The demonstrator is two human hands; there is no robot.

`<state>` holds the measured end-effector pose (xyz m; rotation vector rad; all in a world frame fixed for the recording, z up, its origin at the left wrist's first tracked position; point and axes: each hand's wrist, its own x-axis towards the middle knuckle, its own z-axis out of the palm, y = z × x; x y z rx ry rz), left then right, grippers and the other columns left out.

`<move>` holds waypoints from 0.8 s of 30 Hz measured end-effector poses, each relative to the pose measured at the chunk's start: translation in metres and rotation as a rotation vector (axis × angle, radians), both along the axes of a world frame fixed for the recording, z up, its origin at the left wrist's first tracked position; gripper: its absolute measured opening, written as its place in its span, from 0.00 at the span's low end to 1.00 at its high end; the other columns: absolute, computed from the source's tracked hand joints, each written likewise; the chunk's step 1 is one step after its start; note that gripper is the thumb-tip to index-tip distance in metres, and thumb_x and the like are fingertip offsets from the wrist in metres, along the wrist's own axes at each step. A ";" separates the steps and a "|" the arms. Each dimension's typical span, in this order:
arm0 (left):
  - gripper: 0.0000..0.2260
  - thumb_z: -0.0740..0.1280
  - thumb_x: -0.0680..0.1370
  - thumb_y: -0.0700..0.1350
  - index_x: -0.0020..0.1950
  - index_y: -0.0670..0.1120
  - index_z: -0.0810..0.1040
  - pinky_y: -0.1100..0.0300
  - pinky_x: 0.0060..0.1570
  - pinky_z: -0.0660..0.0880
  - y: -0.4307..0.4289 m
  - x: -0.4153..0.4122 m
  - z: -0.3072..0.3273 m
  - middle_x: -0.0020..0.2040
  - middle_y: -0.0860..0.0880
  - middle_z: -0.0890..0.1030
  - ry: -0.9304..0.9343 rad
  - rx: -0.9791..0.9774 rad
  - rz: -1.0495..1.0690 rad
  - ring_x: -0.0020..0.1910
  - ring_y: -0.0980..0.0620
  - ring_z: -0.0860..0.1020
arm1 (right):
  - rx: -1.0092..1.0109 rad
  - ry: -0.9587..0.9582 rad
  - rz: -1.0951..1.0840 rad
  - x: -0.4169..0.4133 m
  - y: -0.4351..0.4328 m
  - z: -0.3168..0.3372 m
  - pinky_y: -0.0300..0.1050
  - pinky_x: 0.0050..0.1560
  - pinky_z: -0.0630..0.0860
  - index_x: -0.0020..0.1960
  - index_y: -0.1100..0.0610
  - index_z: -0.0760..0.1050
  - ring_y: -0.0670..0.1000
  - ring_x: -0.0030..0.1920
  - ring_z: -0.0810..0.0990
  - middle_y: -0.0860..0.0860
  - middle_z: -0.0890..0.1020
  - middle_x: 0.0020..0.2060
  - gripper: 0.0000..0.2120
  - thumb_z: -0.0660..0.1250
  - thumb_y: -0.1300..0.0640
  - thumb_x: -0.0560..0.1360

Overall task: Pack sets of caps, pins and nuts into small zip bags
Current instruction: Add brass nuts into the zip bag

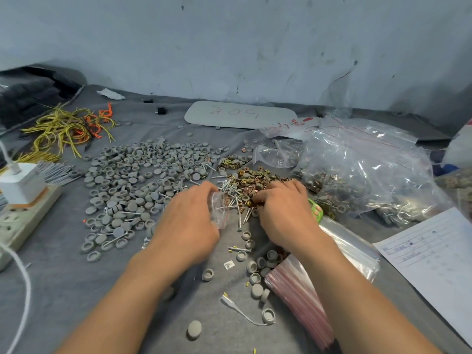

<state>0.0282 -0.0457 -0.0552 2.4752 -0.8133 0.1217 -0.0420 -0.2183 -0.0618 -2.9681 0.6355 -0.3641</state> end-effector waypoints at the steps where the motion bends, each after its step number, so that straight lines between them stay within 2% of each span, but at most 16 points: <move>1: 0.23 0.75 0.74 0.42 0.64 0.58 0.71 0.60 0.47 0.66 0.000 0.001 0.001 0.48 0.61 0.71 0.016 -0.016 0.010 0.49 0.56 0.72 | -0.022 0.003 0.012 0.002 0.002 0.000 0.51 0.66 0.51 0.60 0.42 0.83 0.55 0.62 0.72 0.47 0.78 0.56 0.15 0.66 0.56 0.78; 6: 0.19 0.74 0.76 0.43 0.60 0.59 0.71 0.64 0.37 0.64 0.005 0.001 0.002 0.45 0.63 0.72 0.055 -0.080 0.022 0.42 0.64 0.70 | -0.070 0.026 0.001 0.005 0.008 0.001 0.51 0.68 0.53 0.58 0.47 0.85 0.55 0.62 0.73 0.49 0.80 0.56 0.19 0.63 0.64 0.75; 8: 0.18 0.73 0.76 0.45 0.59 0.59 0.70 0.60 0.39 0.65 0.008 0.002 0.002 0.46 0.62 0.73 0.073 -0.085 0.019 0.42 0.64 0.71 | -0.071 0.043 -0.026 0.005 0.010 0.001 0.53 0.71 0.55 0.58 0.49 0.84 0.56 0.62 0.73 0.49 0.79 0.56 0.18 0.63 0.63 0.75; 12: 0.16 0.71 0.77 0.45 0.58 0.60 0.70 0.56 0.40 0.68 0.015 0.008 0.002 0.46 0.61 0.75 0.106 -0.081 0.040 0.42 0.60 0.73 | -0.086 0.042 -0.088 0.005 0.011 0.003 0.53 0.72 0.57 0.50 0.52 0.83 0.56 0.60 0.74 0.50 0.77 0.48 0.12 0.65 0.64 0.72; 15: 0.16 0.71 0.77 0.45 0.58 0.60 0.71 0.54 0.42 0.69 0.016 0.012 0.001 0.46 0.60 0.76 0.113 -0.085 0.050 0.43 0.60 0.74 | -0.036 0.002 -0.121 0.005 0.012 0.004 0.51 0.71 0.56 0.49 0.50 0.85 0.54 0.60 0.74 0.49 0.81 0.48 0.12 0.66 0.63 0.74; 17: 0.15 0.71 0.77 0.45 0.57 0.60 0.71 0.55 0.41 0.69 0.017 0.013 0.000 0.46 0.60 0.77 0.116 -0.099 0.049 0.43 0.61 0.74 | 0.130 -0.141 -0.134 0.002 0.012 0.007 0.49 0.68 0.66 0.47 0.48 0.86 0.51 0.54 0.78 0.46 0.83 0.44 0.10 0.68 0.60 0.77; 18: 0.15 0.71 0.77 0.45 0.56 0.61 0.71 0.56 0.39 0.68 0.017 0.014 0.000 0.46 0.60 0.77 0.116 -0.102 0.047 0.42 0.62 0.74 | 0.269 -0.235 -0.130 -0.001 0.013 0.010 0.47 0.61 0.74 0.47 0.48 0.87 0.47 0.48 0.81 0.44 0.85 0.41 0.09 0.69 0.58 0.78; 19: 0.14 0.71 0.77 0.46 0.56 0.61 0.71 0.56 0.38 0.68 0.017 0.014 0.000 0.45 0.60 0.77 0.115 -0.102 0.045 0.42 0.62 0.74 | 0.428 -0.326 -0.109 -0.004 0.014 0.013 0.42 0.50 0.79 0.46 0.48 0.87 0.43 0.40 0.82 0.42 0.85 0.37 0.08 0.71 0.56 0.78; 20: 0.14 0.71 0.77 0.47 0.55 0.61 0.71 0.57 0.37 0.67 0.017 0.014 0.001 0.45 0.60 0.78 0.114 -0.103 0.042 0.42 0.62 0.74 | 0.582 -0.400 -0.074 -0.008 0.016 0.015 0.35 0.39 0.77 0.45 0.47 0.88 0.41 0.35 0.82 0.41 0.86 0.34 0.07 0.73 0.55 0.78; 21: 0.13 0.71 0.77 0.47 0.55 0.61 0.71 0.57 0.37 0.67 0.017 0.015 0.001 0.45 0.61 0.77 0.112 -0.103 0.040 0.42 0.63 0.74 | 0.727 -0.448 -0.036 -0.011 0.018 0.018 0.31 0.32 0.73 0.43 0.46 0.88 0.39 0.32 0.81 0.41 0.85 0.32 0.06 0.75 0.56 0.76; 22: 0.13 0.71 0.76 0.48 0.55 0.61 0.71 0.58 0.36 0.67 0.017 0.015 0.002 0.44 0.61 0.77 0.111 -0.101 0.039 0.41 0.63 0.73 | 0.852 -0.474 -0.005 -0.015 0.021 0.019 0.30 0.29 0.71 0.42 0.47 0.88 0.40 0.30 0.81 0.43 0.85 0.31 0.06 0.77 0.58 0.74; 24: 0.14 0.72 0.76 0.49 0.55 0.61 0.72 0.60 0.35 0.65 0.016 0.014 0.003 0.45 0.61 0.77 0.111 -0.084 0.035 0.41 0.64 0.72 | 1.055 -0.503 0.062 -0.020 0.027 0.023 0.34 0.31 0.75 0.40 0.51 0.88 0.44 0.29 0.80 0.50 0.86 0.31 0.08 0.78 0.63 0.72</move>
